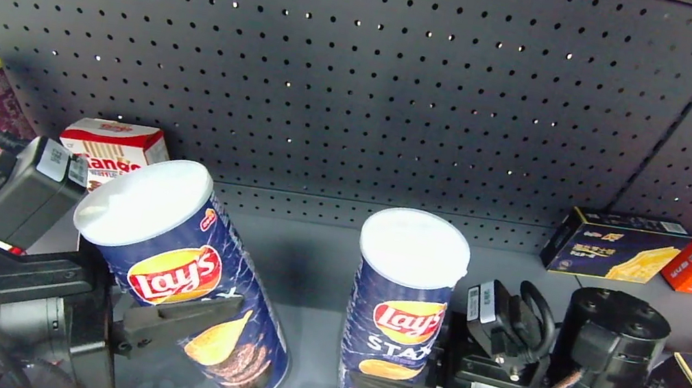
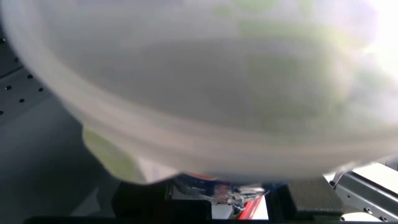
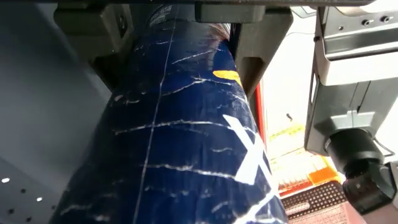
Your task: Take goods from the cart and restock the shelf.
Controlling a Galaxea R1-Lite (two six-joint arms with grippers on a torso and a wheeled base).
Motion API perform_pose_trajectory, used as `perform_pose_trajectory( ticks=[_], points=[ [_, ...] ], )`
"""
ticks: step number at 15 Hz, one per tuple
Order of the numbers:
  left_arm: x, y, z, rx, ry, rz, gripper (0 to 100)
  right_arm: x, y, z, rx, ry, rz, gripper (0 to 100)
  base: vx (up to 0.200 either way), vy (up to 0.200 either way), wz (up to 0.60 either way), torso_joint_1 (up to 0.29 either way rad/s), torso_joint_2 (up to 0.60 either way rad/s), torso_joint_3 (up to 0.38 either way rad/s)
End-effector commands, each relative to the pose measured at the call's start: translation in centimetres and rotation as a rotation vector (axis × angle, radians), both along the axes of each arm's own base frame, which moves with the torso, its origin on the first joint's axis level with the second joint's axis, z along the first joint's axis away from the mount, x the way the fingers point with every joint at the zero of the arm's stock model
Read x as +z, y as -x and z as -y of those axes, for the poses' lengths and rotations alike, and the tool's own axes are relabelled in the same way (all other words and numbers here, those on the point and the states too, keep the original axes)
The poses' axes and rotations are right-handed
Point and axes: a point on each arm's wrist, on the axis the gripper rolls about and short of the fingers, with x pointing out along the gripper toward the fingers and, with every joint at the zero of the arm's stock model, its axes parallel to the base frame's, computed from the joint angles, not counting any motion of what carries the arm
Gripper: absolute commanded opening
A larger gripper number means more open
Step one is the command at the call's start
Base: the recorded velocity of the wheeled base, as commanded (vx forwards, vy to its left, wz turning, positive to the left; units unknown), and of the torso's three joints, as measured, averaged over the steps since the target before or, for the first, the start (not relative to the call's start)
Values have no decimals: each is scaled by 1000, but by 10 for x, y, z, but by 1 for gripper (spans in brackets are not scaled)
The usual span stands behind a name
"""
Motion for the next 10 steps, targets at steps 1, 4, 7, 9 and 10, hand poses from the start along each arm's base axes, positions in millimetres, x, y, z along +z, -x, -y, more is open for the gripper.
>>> perform_pose_trajectory(
  ticks=[1, 4, 7, 9, 10],
  points=[
    [0, 0, 0, 0, 0, 0, 0, -9, -3, -4, 6, 20, -21, 0, 0, 0, 0, 0, 0, 0],
    [0, 0, 0, 0, 0, 0, 0, -18, -4, -10, 19, 38, -38, 0, 0, 0, 0, 0, 0, 0],
    [-1, 0, 0, 0, -1, -2, 0, -20, -6, -12, 9, 34, -30, 100, 0, 0, 0, 0, 0, 0],
    [-1, 1, 0, -1, -1, -2, 0, -13, -4, -9, -32, 23, -9, 100, 0, 0, 0, 0, 0, 0],
    [-1, 1, 0, -1, -2, -3, 0, -5, 0, -4, -42, 7, 8, 100, 0, 0, 0, 0, 0, 0]
  ],
)
